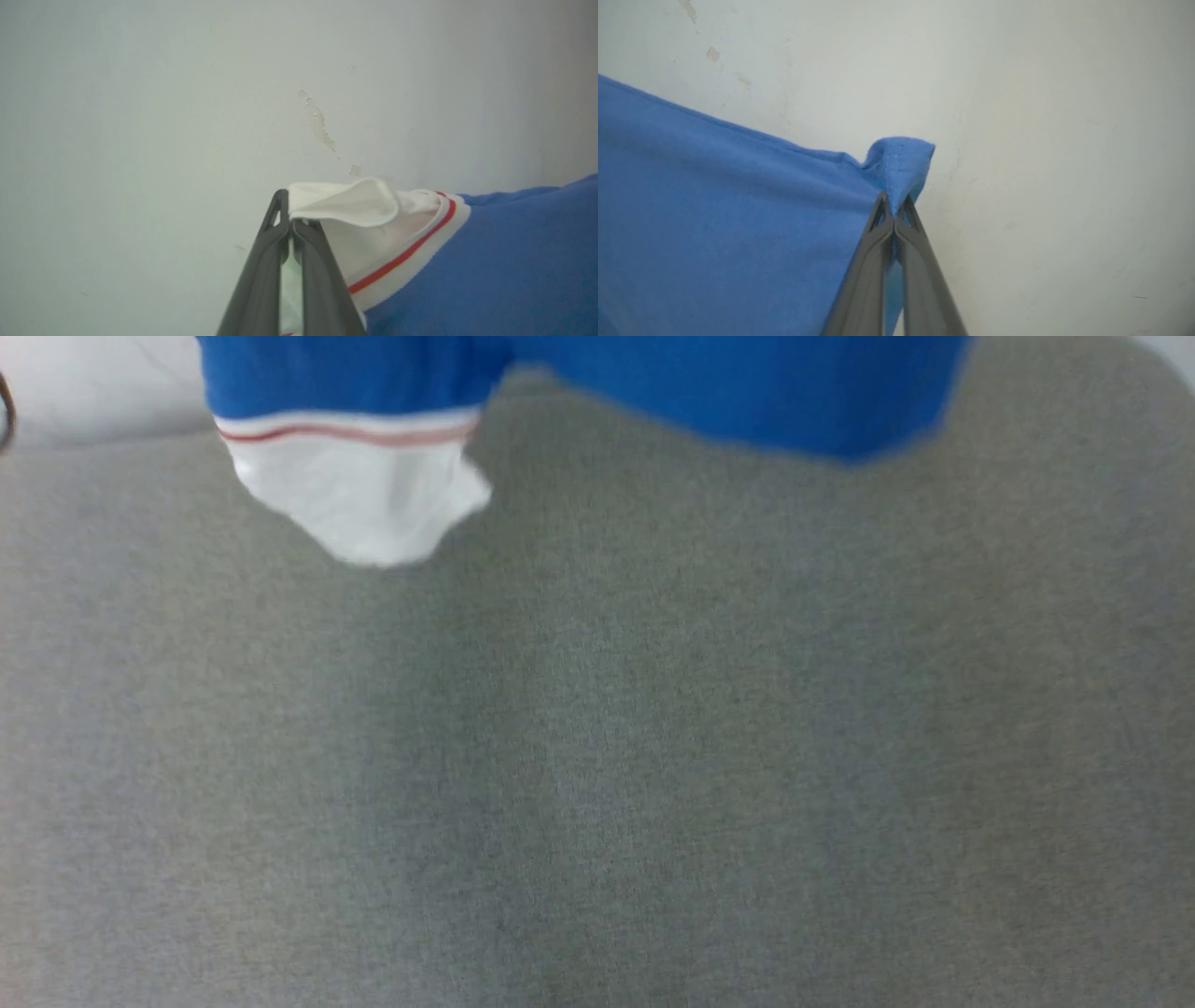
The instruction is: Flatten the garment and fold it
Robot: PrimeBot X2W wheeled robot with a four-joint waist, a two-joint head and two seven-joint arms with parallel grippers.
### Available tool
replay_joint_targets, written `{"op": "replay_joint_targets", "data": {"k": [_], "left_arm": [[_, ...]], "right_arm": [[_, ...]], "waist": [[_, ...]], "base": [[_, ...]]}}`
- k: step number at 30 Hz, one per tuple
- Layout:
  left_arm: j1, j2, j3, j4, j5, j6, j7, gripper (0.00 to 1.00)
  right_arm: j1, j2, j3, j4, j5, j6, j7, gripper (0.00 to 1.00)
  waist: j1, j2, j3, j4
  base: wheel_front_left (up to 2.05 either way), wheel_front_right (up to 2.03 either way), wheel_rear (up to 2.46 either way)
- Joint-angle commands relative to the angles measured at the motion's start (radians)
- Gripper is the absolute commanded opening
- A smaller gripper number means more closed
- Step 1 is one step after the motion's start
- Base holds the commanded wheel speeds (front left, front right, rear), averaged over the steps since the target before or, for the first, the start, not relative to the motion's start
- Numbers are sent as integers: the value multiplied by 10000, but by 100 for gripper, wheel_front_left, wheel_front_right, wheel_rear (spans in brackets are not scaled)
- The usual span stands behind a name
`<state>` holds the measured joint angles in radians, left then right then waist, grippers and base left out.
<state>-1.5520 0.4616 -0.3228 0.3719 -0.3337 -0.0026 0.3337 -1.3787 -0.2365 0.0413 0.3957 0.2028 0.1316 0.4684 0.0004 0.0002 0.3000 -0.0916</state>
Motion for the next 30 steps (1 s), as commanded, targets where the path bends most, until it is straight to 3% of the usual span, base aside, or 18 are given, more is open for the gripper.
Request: {"op": "replay_joint_targets", "data": {"k": [1, 11, 19, 25, 30], "left_arm": [[-279, 45, -25, 137, 213, 102, -225, 0], [-1553, 101, -217, 779, 859, 166, -1800, 0], [-1720, 149, -239, 1076, 1300, 749, -3007, 0], [-1399, 152, -44, 1119, 1163, 1051, -3702, 0], [-576, 268, 4, 836, 811, 908, -3692, 0]], "right_arm": [[-288, 21, -74, 152, -161, -9, -217, 0], [-1574, -254, -426, 1096, -935, -9, -1435, 0], [-1820, -491, -443, 1408, -1278, -9, -2240, 0], [-1747, -614, -86, 1463, -1328, -9, -2775, 0], [-1428, -830, 591, 1112, -717, -9, -3043, 0]], "waist": [[-4, -2, 1198, 67], [-4, -2, 2866, 302], [-4, -2, 4192, 555], [-4, -2, 4533, 755], [-4, -2, 4453, 855]], "base": [[0, 0, 0], [0, 0, 0], [0, 0, 0], [0, 0, 0], [0, 0, 0]]}}
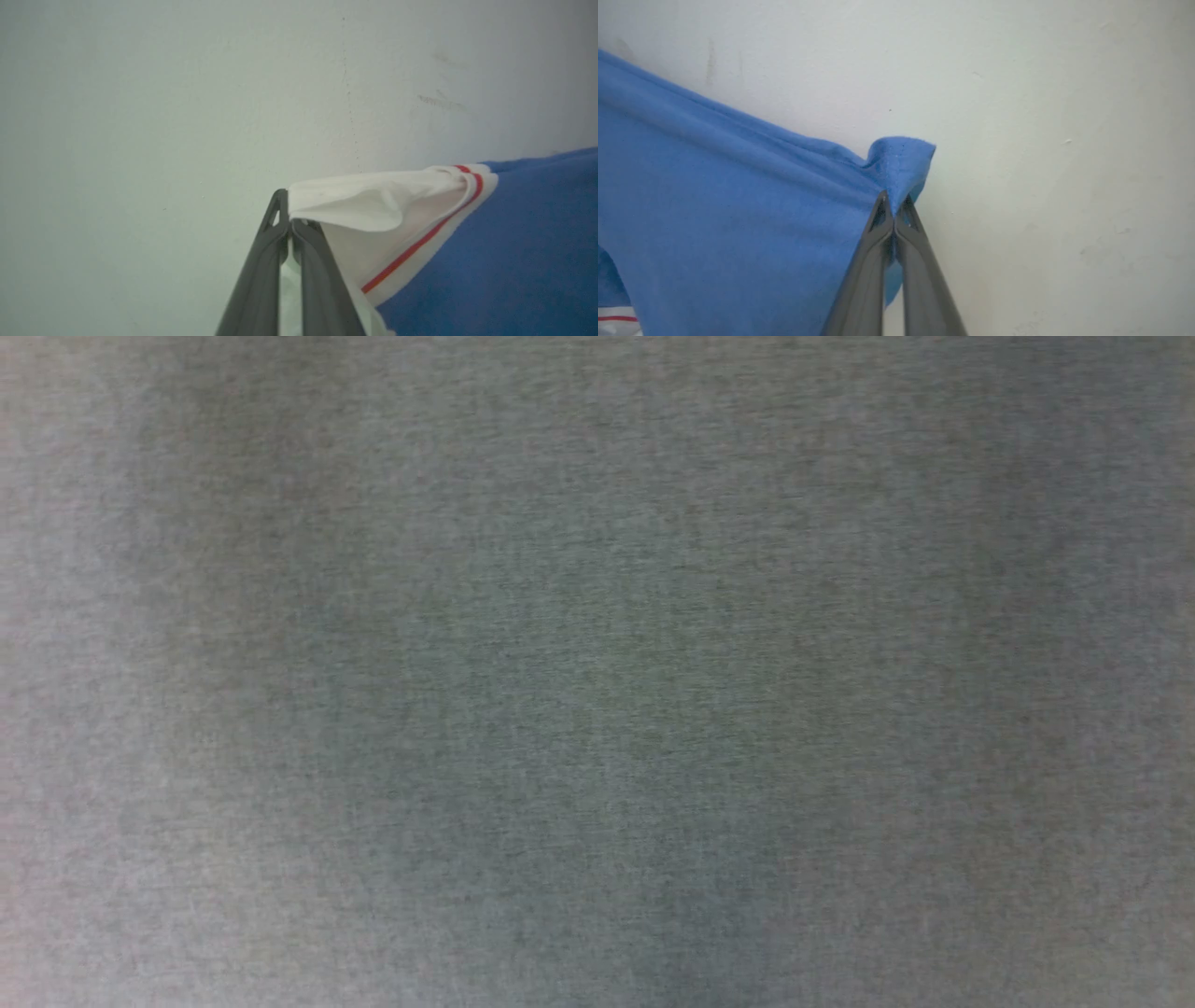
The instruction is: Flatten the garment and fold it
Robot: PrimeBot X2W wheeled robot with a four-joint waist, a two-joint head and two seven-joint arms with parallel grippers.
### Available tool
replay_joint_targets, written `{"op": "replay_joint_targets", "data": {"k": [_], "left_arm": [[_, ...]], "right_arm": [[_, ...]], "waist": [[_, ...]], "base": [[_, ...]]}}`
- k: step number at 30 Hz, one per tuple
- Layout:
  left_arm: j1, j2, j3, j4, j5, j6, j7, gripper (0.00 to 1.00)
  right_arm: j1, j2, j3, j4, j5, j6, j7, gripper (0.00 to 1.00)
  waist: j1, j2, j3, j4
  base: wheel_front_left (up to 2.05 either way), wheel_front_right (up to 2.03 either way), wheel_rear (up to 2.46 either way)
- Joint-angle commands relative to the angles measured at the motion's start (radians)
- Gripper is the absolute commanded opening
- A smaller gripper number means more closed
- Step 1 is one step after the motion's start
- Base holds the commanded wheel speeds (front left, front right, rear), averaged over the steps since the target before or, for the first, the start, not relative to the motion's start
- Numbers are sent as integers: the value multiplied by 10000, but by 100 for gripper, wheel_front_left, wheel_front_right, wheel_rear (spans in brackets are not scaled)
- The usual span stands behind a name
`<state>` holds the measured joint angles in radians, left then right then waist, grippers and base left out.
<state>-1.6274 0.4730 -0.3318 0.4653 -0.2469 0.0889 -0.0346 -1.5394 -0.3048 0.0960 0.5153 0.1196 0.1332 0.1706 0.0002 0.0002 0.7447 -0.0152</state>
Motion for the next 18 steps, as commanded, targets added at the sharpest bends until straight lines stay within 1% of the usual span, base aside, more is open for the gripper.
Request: {"op": "replay_joint_targets", "data": {"k": [1, 3, 6, 8, 10, 14, 18], "left_arm": [[423, 207, 81, -230, -146, -91, 39, 0], [959, 326, 117, -617, -367, -214, 124, 0], [1895, 616, 122, -1481, -696, -439, 473, 0], [2693, 878, 115, -2191, -882, -525, 739, 0], [3635, 1139, 180, -3024, -1125, -480, 1079, 0], [5866, 1684, 393, -4877, -1574, -93, 1759, 0], [8555, 2133, 619, -6862, -2077, 491, 2348, 0]], "right_arm": [[324, -234, 241, -237, 321, -25, -77, 0], [723, -466, 621, -716, 790, -25, -49, 0], [1522, -994, 998, -1722, 1544, -25, 230, 0], [2296, -1335, 1029, -2459, 2042, -25, 453, 0], [3251, -1628, 894, -3265, 2497, -25, 761, 0], [5373, -2033, 284, -4667, 3168, -25, 1328, 0], [7854, -1935, -505, -5908, 3507, -25, 1668, 0]], "waist": [[-2, -2, -54, 108], [-2, -2, -205, 144], [-2, -2, -446, 195], [-2, -2, -724, 205], [-2, -2, -1000, 208], [-2, -2, -1595, 166], [-2, -2, -2224, 75]], "base": [[0, 0, 0], [0, 0, 0], [0, 0, 0], [0, 0, 0], [0, 0, 0], [0, 0, 0], [0, 0, 0]]}}
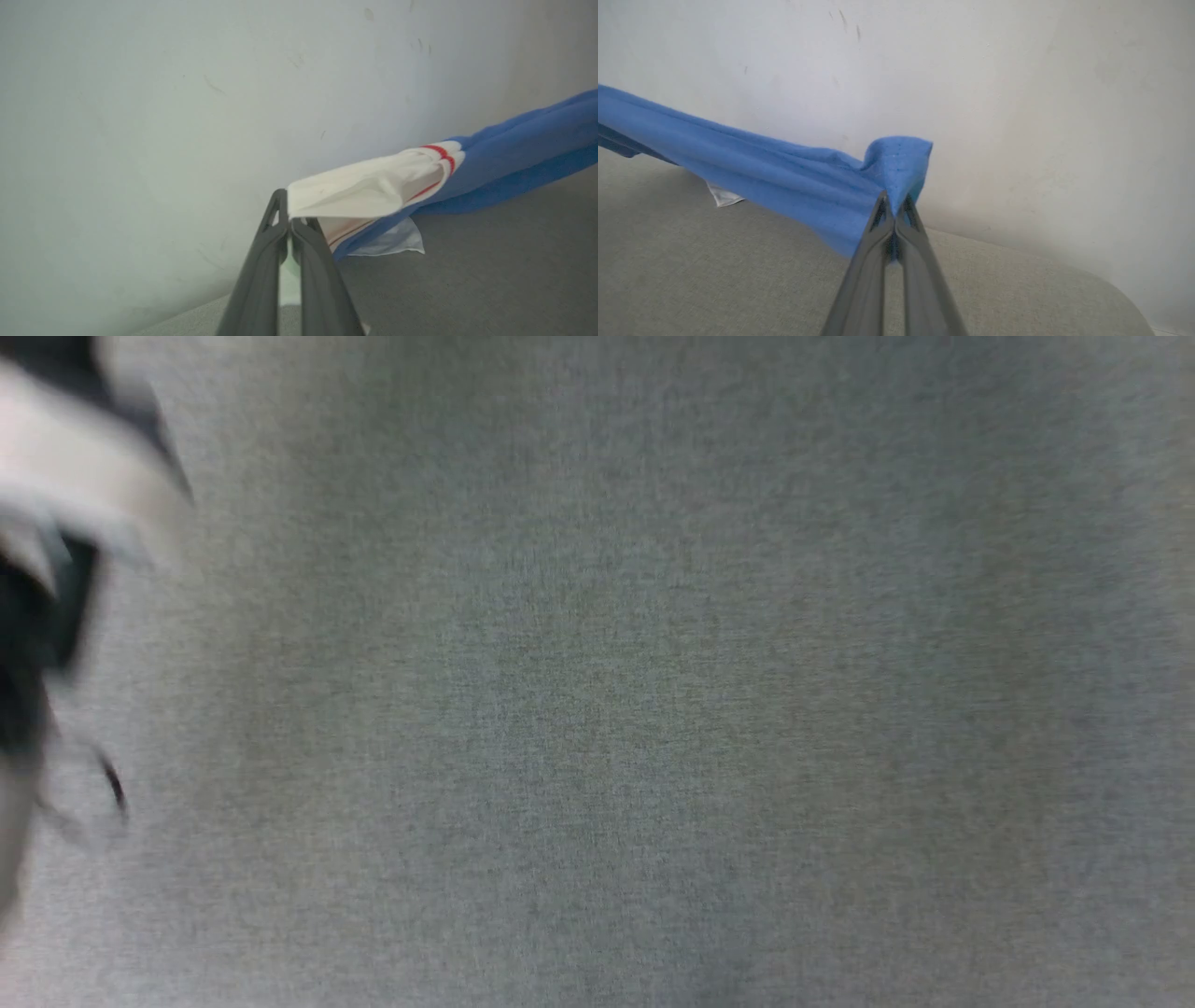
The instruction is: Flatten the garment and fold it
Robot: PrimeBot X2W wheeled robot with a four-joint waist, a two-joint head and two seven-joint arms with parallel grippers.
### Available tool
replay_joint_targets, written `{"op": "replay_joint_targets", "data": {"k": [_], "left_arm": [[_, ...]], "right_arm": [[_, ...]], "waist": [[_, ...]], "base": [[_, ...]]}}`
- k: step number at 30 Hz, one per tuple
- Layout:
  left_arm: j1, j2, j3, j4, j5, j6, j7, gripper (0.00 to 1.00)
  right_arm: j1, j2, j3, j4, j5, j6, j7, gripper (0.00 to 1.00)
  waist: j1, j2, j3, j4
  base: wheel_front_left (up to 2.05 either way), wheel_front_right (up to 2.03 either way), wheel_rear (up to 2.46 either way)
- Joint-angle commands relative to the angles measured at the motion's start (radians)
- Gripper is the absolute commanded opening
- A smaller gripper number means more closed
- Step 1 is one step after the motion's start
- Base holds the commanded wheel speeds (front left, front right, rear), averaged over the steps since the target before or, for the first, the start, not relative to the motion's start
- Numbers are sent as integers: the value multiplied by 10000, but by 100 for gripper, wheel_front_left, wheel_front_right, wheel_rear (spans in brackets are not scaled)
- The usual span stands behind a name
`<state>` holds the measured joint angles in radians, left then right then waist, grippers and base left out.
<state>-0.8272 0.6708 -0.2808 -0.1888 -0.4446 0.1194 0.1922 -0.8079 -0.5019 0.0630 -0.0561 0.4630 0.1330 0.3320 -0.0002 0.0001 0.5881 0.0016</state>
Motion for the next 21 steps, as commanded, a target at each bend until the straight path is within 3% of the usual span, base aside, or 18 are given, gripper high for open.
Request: {"op": "replay_joint_targets", "data": {"k": [1, 5, 10, 21], "left_arm": [[1232, 237, 122, -812, -229, 300, 189, 0], [3837, 526, 27, -2288, -500, 772, 455, 0], [6473, 510, -340, -2910, -961, 1302, 748, 0], [10148, 867, -2073, -2667, -2109, 1311, 2503, 0]], "right_arm": [[1165, 138, -342, -485, 154, -23, 124, 0], [3531, 704, -849, -1443, 394, -23, 291, 0], [6257, 1425, -1132, -2242, 523, -23, 647, 0], [9743, 1000, -660, -2592, 1049, -23, 1601, 0]], "waist": [[2, -1, -801, -109], [2, -1, -1379, -147], [2, -1, -2100, -98], [2, -1, -3493, -26]], "base": [[0, 0, 0], [0, 0, 0], [0, 0, 0], [0, 0, 0]]}}
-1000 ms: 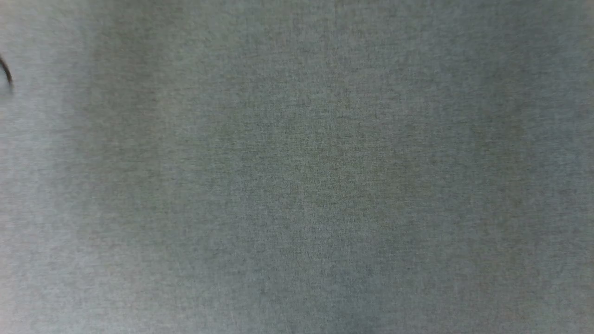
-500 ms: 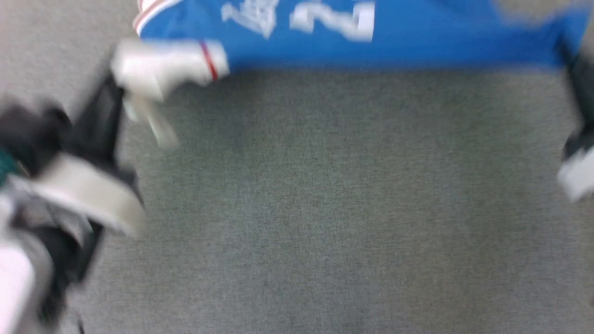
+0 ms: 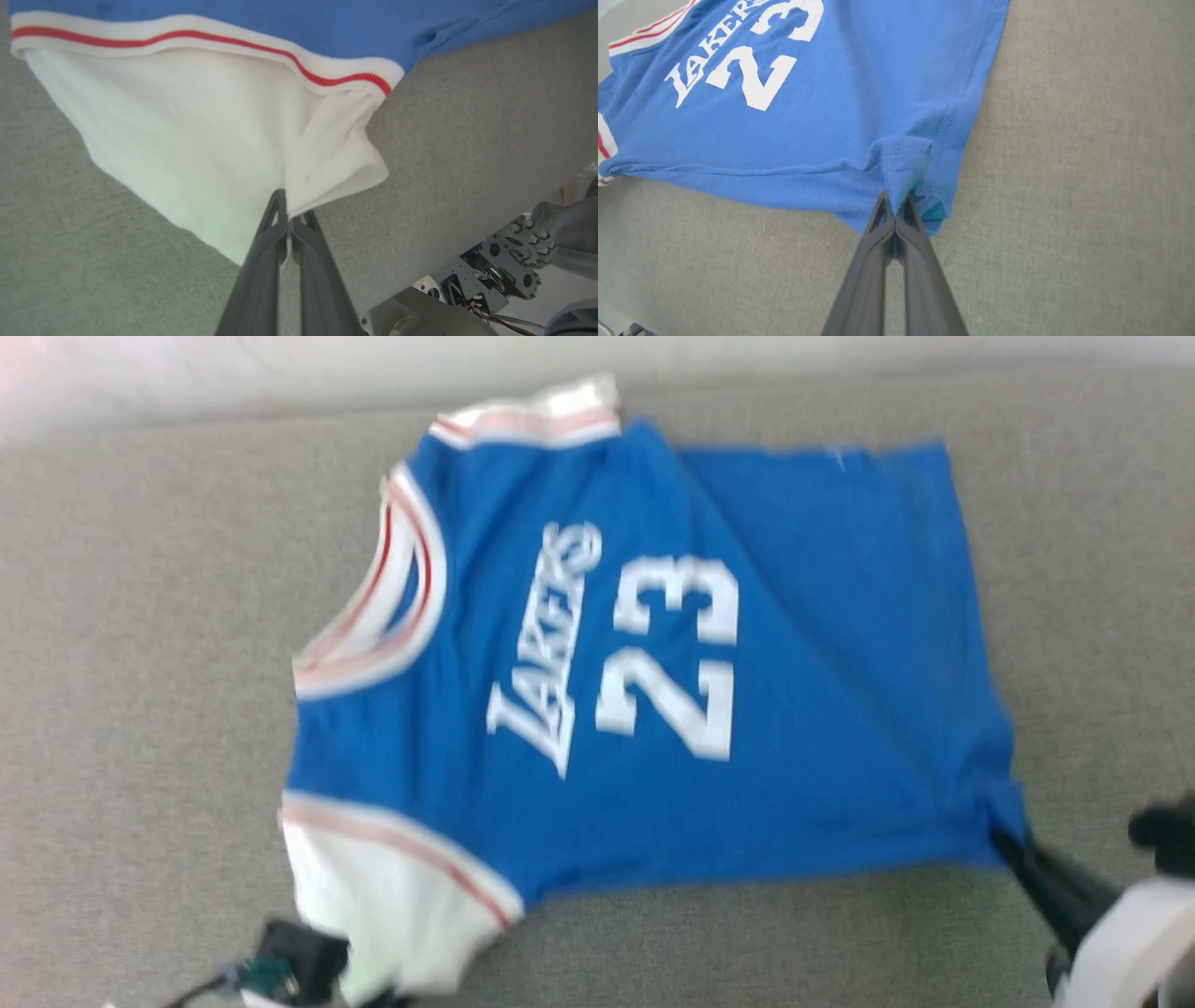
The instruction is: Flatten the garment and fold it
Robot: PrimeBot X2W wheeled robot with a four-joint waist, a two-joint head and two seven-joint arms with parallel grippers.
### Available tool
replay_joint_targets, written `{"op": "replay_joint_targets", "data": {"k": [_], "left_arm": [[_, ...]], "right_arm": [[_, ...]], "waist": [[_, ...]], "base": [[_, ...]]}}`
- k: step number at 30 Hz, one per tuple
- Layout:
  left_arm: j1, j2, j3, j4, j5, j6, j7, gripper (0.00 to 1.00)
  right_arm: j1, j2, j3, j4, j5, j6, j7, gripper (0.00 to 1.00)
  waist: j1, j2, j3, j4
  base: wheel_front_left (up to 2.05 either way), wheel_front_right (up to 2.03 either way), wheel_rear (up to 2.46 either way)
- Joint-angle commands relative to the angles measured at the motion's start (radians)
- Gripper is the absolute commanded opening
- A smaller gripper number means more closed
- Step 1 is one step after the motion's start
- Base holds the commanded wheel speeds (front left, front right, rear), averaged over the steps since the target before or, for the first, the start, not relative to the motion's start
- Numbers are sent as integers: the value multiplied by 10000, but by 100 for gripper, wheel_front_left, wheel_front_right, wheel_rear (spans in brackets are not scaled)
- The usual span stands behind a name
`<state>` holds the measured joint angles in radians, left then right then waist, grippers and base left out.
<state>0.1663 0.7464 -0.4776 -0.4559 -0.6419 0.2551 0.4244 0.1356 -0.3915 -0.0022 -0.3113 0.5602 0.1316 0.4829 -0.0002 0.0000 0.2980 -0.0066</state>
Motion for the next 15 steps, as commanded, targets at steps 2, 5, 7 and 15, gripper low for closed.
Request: {"op": "replay_joint_targets", "data": {"k": [2, 5, 7, 15], "left_arm": [[556, 160, -258, -75, -417, -7, 522, 0], [913, 275, -356, -199, -693, 93, 889, 0], [1176, 333, -431, -281, -867, 167, 1091, 0], [1957, 272, -710, -656, -1376, 371, 1426, 0]], "right_arm": [[852, -256, 42, -36, 195, -9, 386, 0], [1652, -432, 125, -54, 319, -9, 774, 0], [2155, -526, 192, -58, 369, -9, 1058, 0], [3648, -469, 238, -190, 759, -9, 2155, 0]], "waist": [[2, 0, -812, 97], [2, 0, -1107, 145], [2, 0, -1270, 150], [2, 0, -1757, 147]], "base": [[0, 0, 0], [0, 0, 0], [0, 0, 0], [0, 0, 0]]}}
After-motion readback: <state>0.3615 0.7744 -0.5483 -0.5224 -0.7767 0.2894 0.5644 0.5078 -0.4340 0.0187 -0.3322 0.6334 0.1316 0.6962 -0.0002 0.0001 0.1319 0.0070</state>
